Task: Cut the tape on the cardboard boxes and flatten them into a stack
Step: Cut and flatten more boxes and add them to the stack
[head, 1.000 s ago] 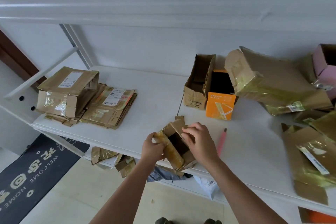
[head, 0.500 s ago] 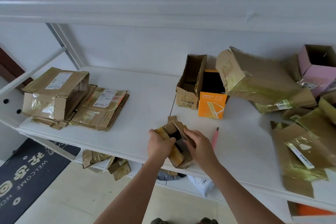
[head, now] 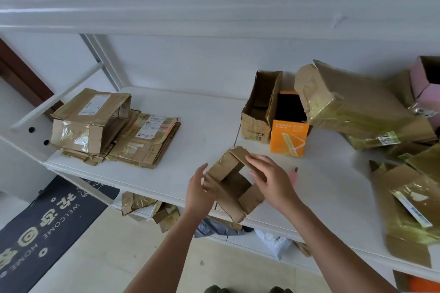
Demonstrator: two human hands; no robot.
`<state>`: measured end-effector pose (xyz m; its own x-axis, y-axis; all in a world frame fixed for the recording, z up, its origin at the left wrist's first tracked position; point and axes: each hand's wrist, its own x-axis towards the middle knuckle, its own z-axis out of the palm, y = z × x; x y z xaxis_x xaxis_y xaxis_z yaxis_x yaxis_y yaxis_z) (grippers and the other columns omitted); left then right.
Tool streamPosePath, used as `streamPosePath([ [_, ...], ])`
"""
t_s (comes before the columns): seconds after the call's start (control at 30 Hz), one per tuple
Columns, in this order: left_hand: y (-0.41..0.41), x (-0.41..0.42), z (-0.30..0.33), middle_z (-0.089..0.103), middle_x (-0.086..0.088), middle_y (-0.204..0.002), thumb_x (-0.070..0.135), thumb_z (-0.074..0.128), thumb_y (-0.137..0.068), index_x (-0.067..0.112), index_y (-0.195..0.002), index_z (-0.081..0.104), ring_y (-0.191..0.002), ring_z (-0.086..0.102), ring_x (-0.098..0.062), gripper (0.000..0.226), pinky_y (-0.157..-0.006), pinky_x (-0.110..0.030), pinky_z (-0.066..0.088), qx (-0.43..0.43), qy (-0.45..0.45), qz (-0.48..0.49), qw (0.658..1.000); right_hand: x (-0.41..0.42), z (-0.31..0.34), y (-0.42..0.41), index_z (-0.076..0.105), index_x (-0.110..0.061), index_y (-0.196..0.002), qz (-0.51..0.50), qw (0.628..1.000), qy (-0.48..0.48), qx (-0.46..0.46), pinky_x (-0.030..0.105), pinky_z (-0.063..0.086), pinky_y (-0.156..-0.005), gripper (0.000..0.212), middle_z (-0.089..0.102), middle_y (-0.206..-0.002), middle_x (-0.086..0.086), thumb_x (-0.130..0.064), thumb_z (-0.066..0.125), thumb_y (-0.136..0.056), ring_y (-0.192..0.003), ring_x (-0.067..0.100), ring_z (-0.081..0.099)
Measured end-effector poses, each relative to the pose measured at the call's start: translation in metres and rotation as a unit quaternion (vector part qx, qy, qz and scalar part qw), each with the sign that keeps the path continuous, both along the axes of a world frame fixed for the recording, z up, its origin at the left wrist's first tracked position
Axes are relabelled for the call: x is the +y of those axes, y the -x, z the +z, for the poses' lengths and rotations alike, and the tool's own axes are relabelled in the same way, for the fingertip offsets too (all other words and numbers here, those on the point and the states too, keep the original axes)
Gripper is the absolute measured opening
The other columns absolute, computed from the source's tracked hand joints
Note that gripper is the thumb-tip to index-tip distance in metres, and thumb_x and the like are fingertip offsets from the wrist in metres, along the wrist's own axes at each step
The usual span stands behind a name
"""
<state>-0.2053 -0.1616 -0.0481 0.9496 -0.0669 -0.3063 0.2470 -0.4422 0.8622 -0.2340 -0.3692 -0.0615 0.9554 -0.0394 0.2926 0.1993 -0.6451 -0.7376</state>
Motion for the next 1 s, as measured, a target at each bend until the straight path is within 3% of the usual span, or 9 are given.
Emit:
streamPosePath([
  [0.13,0.007,-0.014,0.002,0.039,-0.003,-0.142,-0.005,0.054,-0.081,0.02,-0.15,0.03,-0.123,0.042,-0.018,0.077,-0.103,-0.03,0.04,-0.037,-0.054,-0.021,0.998,0.012,0.006,-0.005,0.057,-0.014,-0.138,0.051,0.996,0.068,-0.036,0.025,0.043,-0.105,0.041,0.053,-0.143,0.002,-0.011,0.06,-0.097,-0.129,0.016,0.053],
  [0.23,0.01,-0.019,0.003,0.039,-0.005,-0.14,0.01,0.067,-0.084,0.019,-0.149,0.028,-0.124,0.043,-0.019,0.076,-0.102,-0.034,0.039,-0.052,-0.06,0.033,0.996,0.016,0.009,-0.006,0.057,-0.014,-0.138,0.079,0.989,0.108,-0.059,0.026,0.041,-0.107,0.041,0.052,-0.145,0.002,-0.011,0.06,-0.097,-0.131,0.018,0.051],
  [0.37,0.014,-0.017,0.008,0.04,0.005,-0.124,0.001,0.068,-0.084,0.026,-0.14,0.038,-0.092,0.049,0.012,0.069,-0.08,-0.012,0.042,-0.164,-0.047,0.081,0.982,0.016,0.015,-0.003,0.057,-0.016,-0.137,0.108,0.984,0.119,-0.077,0.029,0.046,-0.105,0.043,0.052,-0.144,0.001,-0.013,0.063,-0.095,-0.13,0.016,0.052],
  [0.47,0.014,-0.017,0.007,0.052,0.011,-0.121,0.003,0.058,-0.091,0.03,-0.132,0.05,-0.104,0.051,0.0,0.05,-0.086,-0.01,0.041,-0.17,-0.014,0.049,0.984,0.012,0.015,-0.004,0.064,-0.014,-0.129,0.033,0.983,0.133,-0.122,0.031,0.052,-0.096,0.043,0.058,-0.137,0.004,-0.01,0.073,-0.087,-0.122,0.019,0.057],
  [0.53,0.01,-0.017,0.006,0.064,0.003,-0.118,0.009,0.049,-0.099,0.027,-0.12,0.061,-0.106,0.06,-0.016,0.03,-0.09,-0.029,0.052,-0.145,0.006,0.057,0.988,0.011,0.011,-0.002,0.068,-0.014,-0.121,-0.095,0.982,0.104,-0.129,0.032,0.052,-0.092,0.039,0.059,-0.13,0.007,-0.012,0.077,-0.083,-0.12,0.021,0.053],
  [0.63,0.008,-0.018,0.004,0.068,-0.006,-0.119,0.014,0.042,-0.104,0.017,-0.119,0.066,-0.104,0.066,-0.017,0.029,-0.095,-0.042,0.054,-0.065,0.026,0.078,0.994,0.009,-0.001,0.006,0.064,-0.019,-0.127,-0.236,0.968,0.04,-0.077,0.035,0.042,-0.096,0.047,0.05,-0.134,0.015,-0.021,0.079,-0.083,-0.127,0.028,0.039],
  [0.73,0.008,-0.02,0.0,0.067,-0.005,-0.122,0.017,0.045,-0.103,0.018,-0.124,0.064,-0.105,0.065,-0.016,0.028,-0.092,-0.037,0.056,-0.048,0.019,0.078,0.996,0.008,-0.014,0.018,0.056,-0.013,-0.134,-0.239,0.968,-0.003,-0.07,0.02,0.029,-0.099,0.06,0.047,-0.131,0.019,-0.017,0.082,-0.079,-0.123,0.026,0.038],
  [0.83,0.009,-0.025,0.001,0.061,-0.003,-0.128,0.026,0.053,-0.101,0.019,-0.135,0.053,-0.108,0.06,-0.014,0.035,-0.084,-0.023,0.05,-0.057,-0.01,0.058,0.997,0.008,-0.018,0.026,0.052,-0.012,-0.135,-0.217,0.974,-0.045,-0.056,0.017,0.035,-0.098,0.065,0.046,-0.13,0.015,0.003,0.078,-0.078,-0.124,0.017,0.038],
  [1.0,0.0,-0.032,0.008,0.044,-0.001,-0.146,0.034,0.069,-0.09,0.021,-0.148,0.036,-0.13,0.046,-0.02,0.067,-0.105,-0.037,0.045,-0.093,-0.059,0.004,0.994,0.007,-0.011,0.023,0.056,-0.012,-0.131,-0.122,0.989,-0.045,-0.075,0.01,0.036,-0.105,0.065,0.051,-0.126,0.001,0.023,0.061,-0.076,-0.12,-0.001,0.043],
])
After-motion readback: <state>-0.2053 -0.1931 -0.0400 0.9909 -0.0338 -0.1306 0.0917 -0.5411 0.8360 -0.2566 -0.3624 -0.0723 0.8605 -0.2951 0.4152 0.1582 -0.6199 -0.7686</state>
